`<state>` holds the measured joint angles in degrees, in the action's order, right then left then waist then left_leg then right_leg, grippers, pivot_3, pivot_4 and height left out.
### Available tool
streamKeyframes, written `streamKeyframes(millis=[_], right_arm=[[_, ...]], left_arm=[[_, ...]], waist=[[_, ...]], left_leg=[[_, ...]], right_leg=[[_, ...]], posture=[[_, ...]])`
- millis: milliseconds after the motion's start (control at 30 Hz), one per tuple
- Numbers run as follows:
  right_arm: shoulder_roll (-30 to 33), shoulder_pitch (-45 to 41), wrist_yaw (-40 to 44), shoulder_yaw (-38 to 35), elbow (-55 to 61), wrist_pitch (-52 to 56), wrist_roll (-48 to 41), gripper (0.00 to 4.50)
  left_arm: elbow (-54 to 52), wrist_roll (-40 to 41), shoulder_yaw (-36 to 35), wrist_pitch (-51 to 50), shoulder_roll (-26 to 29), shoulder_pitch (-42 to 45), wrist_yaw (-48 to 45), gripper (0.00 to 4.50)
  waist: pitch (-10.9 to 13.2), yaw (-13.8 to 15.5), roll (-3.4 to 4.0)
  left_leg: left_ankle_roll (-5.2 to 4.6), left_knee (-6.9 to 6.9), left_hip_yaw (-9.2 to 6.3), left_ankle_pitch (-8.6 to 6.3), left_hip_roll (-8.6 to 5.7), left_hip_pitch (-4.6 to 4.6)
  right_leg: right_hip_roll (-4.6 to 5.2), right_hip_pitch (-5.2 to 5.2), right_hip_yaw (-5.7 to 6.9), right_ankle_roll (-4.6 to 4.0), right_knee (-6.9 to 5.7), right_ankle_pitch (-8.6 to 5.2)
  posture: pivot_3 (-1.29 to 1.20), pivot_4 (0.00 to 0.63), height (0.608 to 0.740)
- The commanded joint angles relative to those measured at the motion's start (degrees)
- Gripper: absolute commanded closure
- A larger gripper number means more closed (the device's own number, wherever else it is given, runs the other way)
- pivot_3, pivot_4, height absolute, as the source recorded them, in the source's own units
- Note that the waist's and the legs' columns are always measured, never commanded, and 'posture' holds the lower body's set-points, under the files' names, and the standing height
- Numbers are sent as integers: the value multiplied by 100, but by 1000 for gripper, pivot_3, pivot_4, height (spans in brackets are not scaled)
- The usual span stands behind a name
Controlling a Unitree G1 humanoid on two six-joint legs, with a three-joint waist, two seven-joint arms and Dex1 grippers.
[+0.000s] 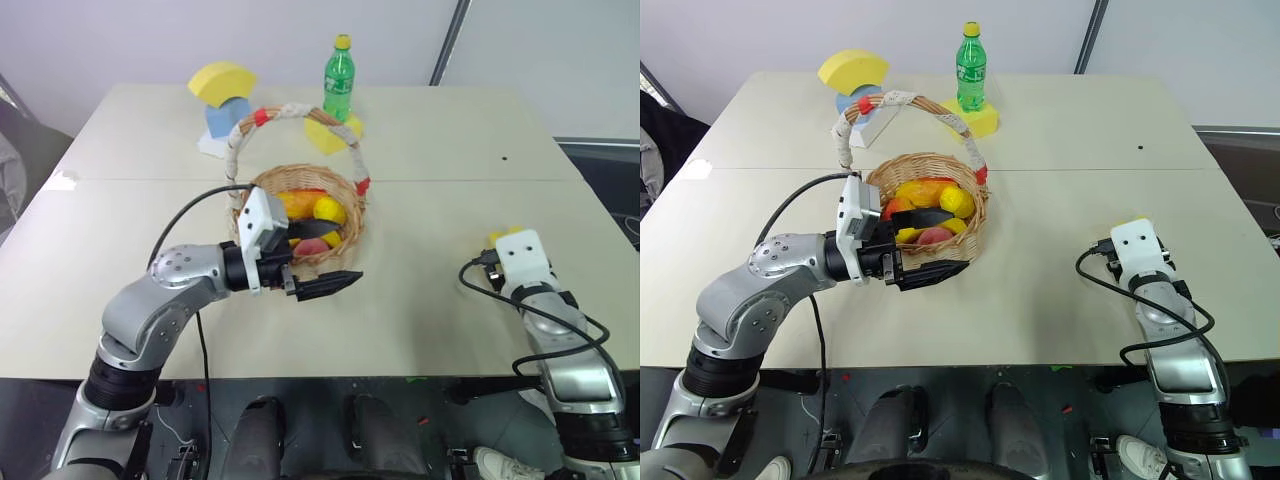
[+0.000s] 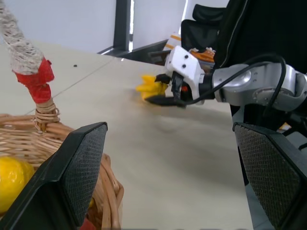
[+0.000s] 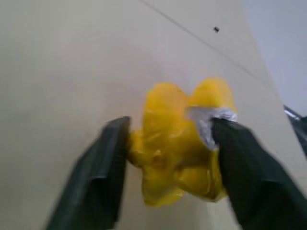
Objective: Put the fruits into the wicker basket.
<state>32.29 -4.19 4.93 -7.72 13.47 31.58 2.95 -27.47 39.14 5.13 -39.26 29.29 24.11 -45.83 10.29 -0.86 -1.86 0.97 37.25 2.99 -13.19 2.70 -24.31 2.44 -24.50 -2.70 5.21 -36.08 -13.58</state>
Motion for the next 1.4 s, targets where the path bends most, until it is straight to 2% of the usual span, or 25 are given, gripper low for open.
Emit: streamKeyframes(millis=[33,167,333,433,600,700,800,933,1033,1100,1133,1233,1333,1400], right_arm=[[36,-25,55,-121,291,-99,136,2207],[349,25,537,-155,572,-528,82,2207],[891,-64,2292,-381,1471,-1355,-1136,2207],[935,-518,3163,-266,2272,-815,-2559,2207],[377,-1758,3083,395,2739,205,-3991,2207],[-206,-2392,2860,1087,2481,467,-3940,2207],[-613,-2695,2670,1799,1884,402,-3297,2207],[-937,-2875,2440,2161,1133,189,-2645,2207],[-1044,-2887,2480,2208,978,140,-2501,1168],[-1087,-2851,2486,2168,1073,144,-2486,191],[-1080,-2802,2497,2108,1206,155,-2522,32],[-833,-2523,2726,1754,1759,262,-2865,32],[-566,-2153,2913,977,2281,664,-3763,32],[-522,-1955,2732,355,2292,889,-4263,32]], left_arm=[[-206,41,-209,153,60,-47,9,0],[-108,204,-615,80,175,-161,92,0],[158,632,-1664,-30,735,-734,-136,0],[449,615,-1995,78,982,-1040,-305,0],[580,501,-2212,318,1072,-1320,-328,0],[501,560,-2312,370,1045,-1436,-280,0],[348,580,-2299,397,974,-1495,-154,0],[208,640,-2324,387,882,-1531,-1,0],[110,680,-2322,371,843,-1573,64,0],[76,707,-2310,364,814,-1584,101,0],[65,722,-2309,359,803,-1586,114,0],[69,772,-2319,352,800,-1596,136,0],[120,797,-2328,361,808,-1575,124,0],[185,844,-2325,360,772,-1522,130,0]], waist=[[0,0,0],[1,-7,2],[4,-59,10],[4,-35,9],[5,-6,1],[5,-8,1],[5,0,0],[5,4,0],[5,0,0],[5,-5,0],[5,-7,0],[5,0,0],[5,21,0],[4,6,-2]], left_leg=[[0,0,0,0,0,0],[0,-1,0,0,0,0],[-1,-11,-3,-1,5,13],[-1,-10,-11,-1,11,14],[0,-9,-8,-1,11,14],[1,-10,-4,-1,11,12],[1,-11,-3,-1,11,8],[2,-9,2,0,4,1],[2,-9,6,0,3,-1],[2,-10,5,0,3,-1],[2,-10,5,0,4,-1],[1,-11,4,0,4,-1],[1,-10,3,0,4,-4],[2,-9,4,-1,3,-3]], right_leg=[[0,0,0,0,0,0],[0,0,0,0,0,0],[-8,-2,-1,1,-3,0],[-16,0,1,0,-4,0],[-6,2,2,-3,-3,-1],[4,0,5,-4,-1,0],[7,-4,6,-5,-1,0],[17,-7,7,-6,1,0],[18,-9,6,-5,1,1],[15,-11,6,-5,0,1],[14,-11,6,-4,0,1],[13,-12,6,-4,0,1],[15,-10,7,-3,1,1],[17,-8,6,-4,3,1]], posture=[[0,150,740],[0,150,740],[0,150,740],[0,150,740],[0,150,740],[0,150,740],[0,150,740],[0,150,740],[0,150,740],[0,150,740],[0,150,740],[0,150,740],[0,150,740],[0,150,740]])
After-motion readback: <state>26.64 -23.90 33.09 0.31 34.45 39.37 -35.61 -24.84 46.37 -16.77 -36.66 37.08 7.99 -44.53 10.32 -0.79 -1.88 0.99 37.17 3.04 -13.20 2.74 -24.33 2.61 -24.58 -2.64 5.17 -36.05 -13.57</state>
